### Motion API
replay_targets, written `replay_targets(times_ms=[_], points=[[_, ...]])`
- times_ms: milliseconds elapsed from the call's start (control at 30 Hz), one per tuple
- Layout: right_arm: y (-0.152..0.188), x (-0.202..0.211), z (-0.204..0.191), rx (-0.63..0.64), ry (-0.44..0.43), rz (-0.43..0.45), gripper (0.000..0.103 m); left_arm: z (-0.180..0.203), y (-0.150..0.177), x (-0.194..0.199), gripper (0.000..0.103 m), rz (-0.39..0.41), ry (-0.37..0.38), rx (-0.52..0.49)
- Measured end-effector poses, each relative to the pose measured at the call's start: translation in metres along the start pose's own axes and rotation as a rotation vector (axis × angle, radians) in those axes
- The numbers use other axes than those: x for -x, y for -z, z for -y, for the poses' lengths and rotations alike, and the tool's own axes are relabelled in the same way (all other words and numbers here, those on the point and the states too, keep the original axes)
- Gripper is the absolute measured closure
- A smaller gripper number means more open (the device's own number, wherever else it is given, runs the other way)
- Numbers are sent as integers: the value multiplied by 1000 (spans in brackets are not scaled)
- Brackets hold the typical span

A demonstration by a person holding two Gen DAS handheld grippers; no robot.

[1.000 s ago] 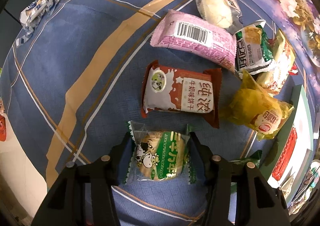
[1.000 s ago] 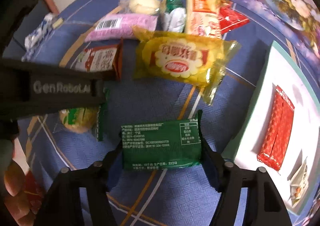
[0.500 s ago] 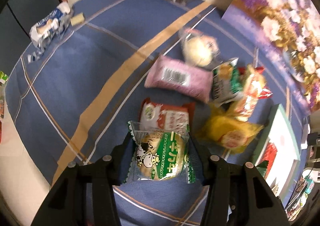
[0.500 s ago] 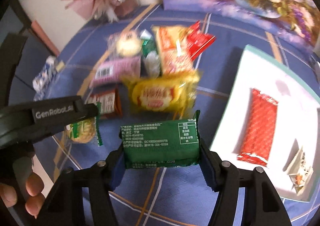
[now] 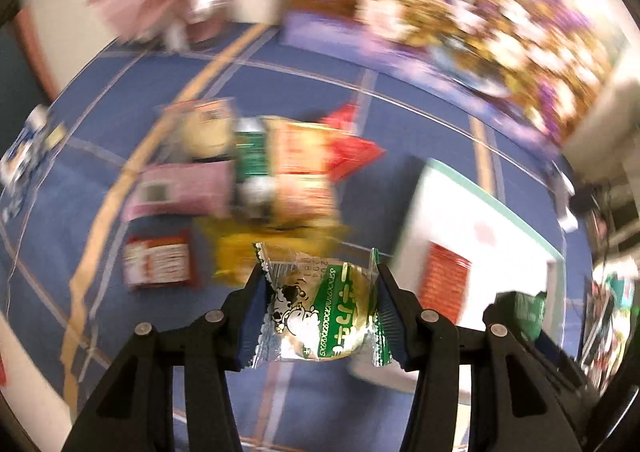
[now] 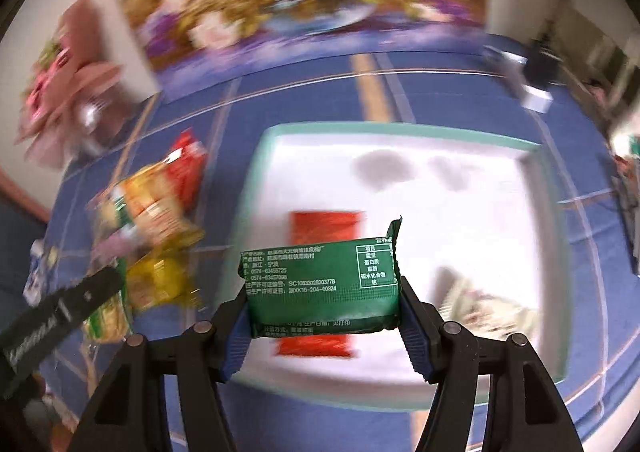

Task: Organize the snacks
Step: 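Carry both green snacks to the white tray and release them inside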

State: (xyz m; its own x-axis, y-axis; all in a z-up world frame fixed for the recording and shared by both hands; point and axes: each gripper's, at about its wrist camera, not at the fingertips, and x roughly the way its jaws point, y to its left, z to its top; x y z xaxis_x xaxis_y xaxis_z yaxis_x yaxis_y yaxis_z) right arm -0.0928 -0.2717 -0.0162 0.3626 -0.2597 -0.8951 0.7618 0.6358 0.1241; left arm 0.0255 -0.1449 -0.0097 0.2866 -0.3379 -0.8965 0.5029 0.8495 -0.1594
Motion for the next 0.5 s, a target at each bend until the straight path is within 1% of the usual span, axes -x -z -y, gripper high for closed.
replay_targets(times_ms=[67,200,300,500], points=[[-5,1,22,-49,28,10,36,19,0,-7,49,-6,32,-44],[-13,1,62,-132,64,14,36,63,4,-16,49,-1,67,-136],[-18,-3,85,-170,82,11,36,87,5,-24,49,0,88,-173],[-24,-8,106,-199,88,13,35,123,6,-36,48,16,126,-227]])
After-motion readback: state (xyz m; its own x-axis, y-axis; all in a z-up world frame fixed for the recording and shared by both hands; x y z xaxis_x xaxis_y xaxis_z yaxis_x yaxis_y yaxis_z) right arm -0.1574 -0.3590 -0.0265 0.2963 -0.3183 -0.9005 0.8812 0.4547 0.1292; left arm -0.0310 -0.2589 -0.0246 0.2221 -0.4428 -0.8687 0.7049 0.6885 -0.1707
